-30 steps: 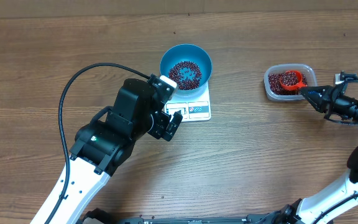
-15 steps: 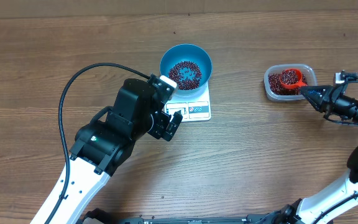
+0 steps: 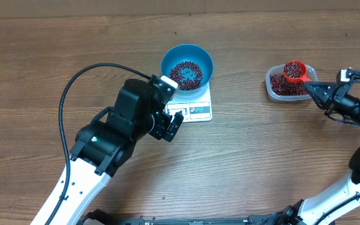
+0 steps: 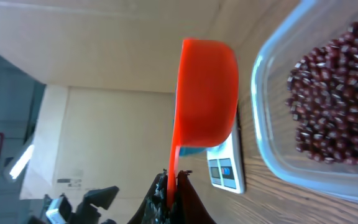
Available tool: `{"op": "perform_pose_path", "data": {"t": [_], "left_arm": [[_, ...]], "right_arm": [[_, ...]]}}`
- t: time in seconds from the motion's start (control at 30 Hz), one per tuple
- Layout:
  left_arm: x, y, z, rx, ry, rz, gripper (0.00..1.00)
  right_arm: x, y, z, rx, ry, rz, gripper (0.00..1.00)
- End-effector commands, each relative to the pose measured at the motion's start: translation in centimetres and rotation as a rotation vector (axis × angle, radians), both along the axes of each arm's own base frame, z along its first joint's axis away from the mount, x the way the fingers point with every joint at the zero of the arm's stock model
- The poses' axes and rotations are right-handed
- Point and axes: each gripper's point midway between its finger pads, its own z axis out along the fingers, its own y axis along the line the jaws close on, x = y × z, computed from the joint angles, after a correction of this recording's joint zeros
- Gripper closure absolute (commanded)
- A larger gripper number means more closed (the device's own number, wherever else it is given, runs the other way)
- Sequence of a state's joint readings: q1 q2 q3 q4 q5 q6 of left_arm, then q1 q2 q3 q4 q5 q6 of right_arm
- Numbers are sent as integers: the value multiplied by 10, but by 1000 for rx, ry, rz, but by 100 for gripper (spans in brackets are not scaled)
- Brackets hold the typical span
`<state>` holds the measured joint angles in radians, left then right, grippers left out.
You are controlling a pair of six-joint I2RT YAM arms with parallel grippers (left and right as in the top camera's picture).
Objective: Scoop item into bowl and weigh 150g on scale
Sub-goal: 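Carry the filled scoop with the right gripper toward the teal bowl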
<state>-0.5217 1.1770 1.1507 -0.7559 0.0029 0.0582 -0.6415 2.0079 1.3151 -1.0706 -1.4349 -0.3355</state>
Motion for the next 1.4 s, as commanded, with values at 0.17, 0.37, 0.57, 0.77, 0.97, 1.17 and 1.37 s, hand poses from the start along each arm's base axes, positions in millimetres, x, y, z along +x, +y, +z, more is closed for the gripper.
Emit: {"op": "perform_pose_path", "data": {"t": [0.17,0.37,0.57,0.77,0.97,1.17,1.37], "left_arm": [[3,2,10,-14,-20,21,0],[3,2,10,-14,-20,21,0],[3,2,10,-14,-20,21,0],[3,2,10,-14,-20,21,0],[3,2,10,-14,-20,21,0],[3,2,10,-14,-20,21,0],[3,2,10,-14,-20,21,0]], "right_arm": [[2,0,17,114,-71,-19,97],[2,3,18,112,-73,-13,97],[5,24,18,116,-68,43,96],[8,58,17,109,-77,131,96],[9,94,17,107,-82,225,96],[7,113,17,109,-80,275,96],[6,122,17,111,-77,298,96]]}}
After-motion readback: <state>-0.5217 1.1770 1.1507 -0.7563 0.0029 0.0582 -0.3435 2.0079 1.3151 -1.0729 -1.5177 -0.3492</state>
